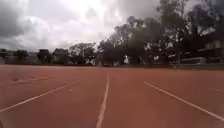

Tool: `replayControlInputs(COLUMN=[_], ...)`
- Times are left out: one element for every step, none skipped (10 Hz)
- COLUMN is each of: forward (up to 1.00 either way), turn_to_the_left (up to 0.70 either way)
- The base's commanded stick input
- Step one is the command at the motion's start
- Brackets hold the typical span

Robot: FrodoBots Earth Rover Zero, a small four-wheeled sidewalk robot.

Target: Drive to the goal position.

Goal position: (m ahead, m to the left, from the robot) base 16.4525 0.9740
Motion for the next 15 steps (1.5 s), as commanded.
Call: replayControlInputs(forward=[0.60, 0.60, 0.60, 0.60, 0.60, 0.60, 0.60, 0.60, 0.60, 0.60, 0.60, 0.60, 0.60, 0.60, 0.60], turn_to_the_left=[0.00, 0.00, 0.00, 0.00, 0.00, 0.00, 0.00, 0.00, 0.00, 0.00, 0.00, 0.00, 0.00, 0.00, 0.00])
